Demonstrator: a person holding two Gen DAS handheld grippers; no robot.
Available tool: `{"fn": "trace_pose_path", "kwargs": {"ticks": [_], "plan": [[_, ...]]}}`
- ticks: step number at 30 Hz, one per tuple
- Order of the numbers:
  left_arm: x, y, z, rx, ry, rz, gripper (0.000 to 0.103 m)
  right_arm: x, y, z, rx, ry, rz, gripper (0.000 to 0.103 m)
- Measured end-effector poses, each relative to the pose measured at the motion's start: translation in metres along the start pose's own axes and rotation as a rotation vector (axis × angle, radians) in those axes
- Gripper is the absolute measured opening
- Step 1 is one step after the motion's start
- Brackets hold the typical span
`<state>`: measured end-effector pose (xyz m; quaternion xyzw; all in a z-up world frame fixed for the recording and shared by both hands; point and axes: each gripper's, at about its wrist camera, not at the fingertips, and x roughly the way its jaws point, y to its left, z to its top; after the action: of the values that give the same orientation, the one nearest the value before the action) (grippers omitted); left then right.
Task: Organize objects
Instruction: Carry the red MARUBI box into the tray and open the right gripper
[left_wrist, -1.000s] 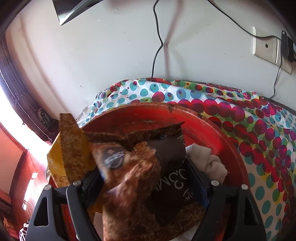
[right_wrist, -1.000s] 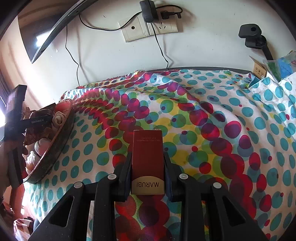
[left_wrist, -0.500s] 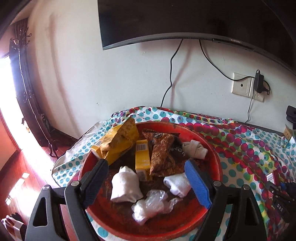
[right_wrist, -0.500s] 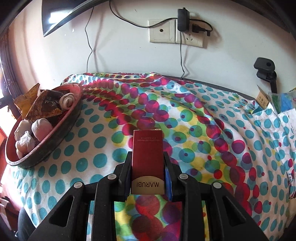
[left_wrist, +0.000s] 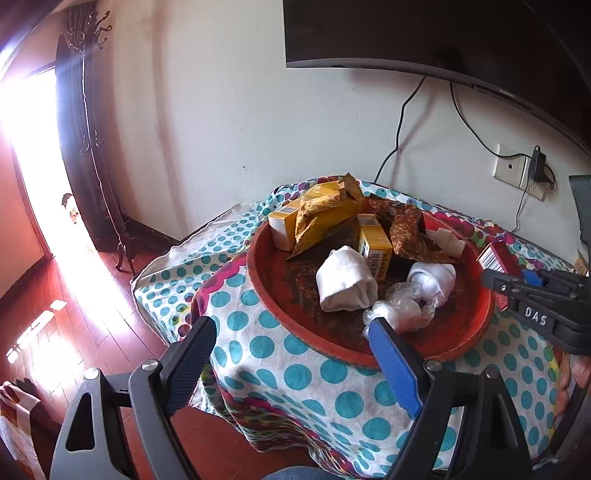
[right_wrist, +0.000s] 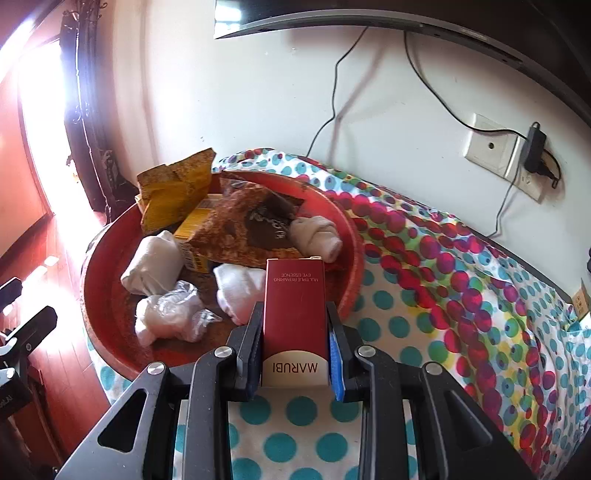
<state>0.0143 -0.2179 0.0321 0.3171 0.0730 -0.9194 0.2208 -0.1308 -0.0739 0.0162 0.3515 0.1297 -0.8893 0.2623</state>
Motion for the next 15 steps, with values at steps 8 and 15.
{"fn": "trace_pose_path", "kwargs": {"ticks": [8,15], "plan": [[0.011,0.008,-0.002,-0.002,0.036,-0.015,0.087,0.022,0.051,0.011,-0.092,0.030,0.028,0.027],[0.017,0.015,-0.003,-0.009,0.046,-0.007,0.087,0.036,0.074,0.018,-0.107,0.048,0.041,0.027]]}}
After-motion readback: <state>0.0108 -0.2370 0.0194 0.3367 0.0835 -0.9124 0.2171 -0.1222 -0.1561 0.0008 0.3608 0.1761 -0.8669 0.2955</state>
